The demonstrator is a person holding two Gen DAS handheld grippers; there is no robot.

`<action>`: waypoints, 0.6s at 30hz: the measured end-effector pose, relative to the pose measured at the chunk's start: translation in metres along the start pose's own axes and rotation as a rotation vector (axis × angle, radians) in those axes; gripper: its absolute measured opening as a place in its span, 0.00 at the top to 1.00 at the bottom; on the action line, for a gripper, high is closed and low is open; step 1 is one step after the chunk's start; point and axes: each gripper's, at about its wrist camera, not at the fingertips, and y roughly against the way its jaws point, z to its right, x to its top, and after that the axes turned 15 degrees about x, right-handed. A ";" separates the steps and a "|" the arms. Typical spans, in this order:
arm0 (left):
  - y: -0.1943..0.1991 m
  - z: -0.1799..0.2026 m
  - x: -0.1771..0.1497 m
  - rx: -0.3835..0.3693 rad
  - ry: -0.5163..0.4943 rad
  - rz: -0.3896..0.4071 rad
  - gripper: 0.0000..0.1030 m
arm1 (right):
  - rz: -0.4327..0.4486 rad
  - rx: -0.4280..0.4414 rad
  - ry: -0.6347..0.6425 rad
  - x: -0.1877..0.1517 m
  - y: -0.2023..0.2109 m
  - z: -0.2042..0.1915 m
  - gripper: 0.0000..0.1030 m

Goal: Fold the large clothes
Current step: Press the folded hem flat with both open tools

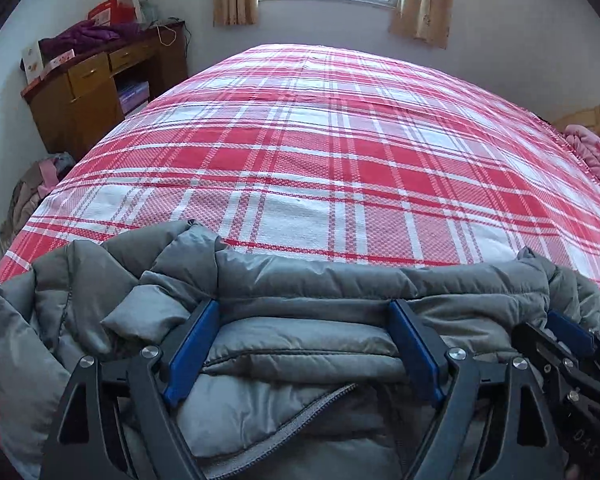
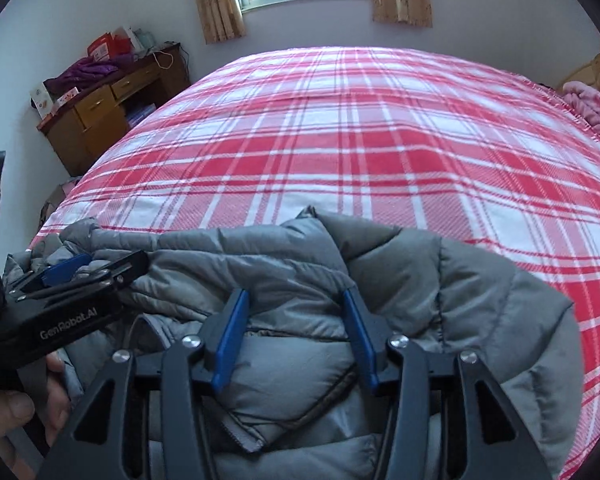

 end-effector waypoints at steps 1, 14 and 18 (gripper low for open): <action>-0.001 0.000 -0.001 0.000 0.002 0.000 0.17 | -0.001 0.001 -0.001 0.000 0.000 0.000 0.50; -0.002 0.010 -0.002 0.050 -0.040 0.009 0.16 | -0.030 -0.059 0.038 0.001 -0.011 -0.009 0.49; -0.003 0.011 -0.002 0.055 -0.045 0.009 0.16 | -0.032 -0.059 0.037 0.001 -0.011 -0.007 0.49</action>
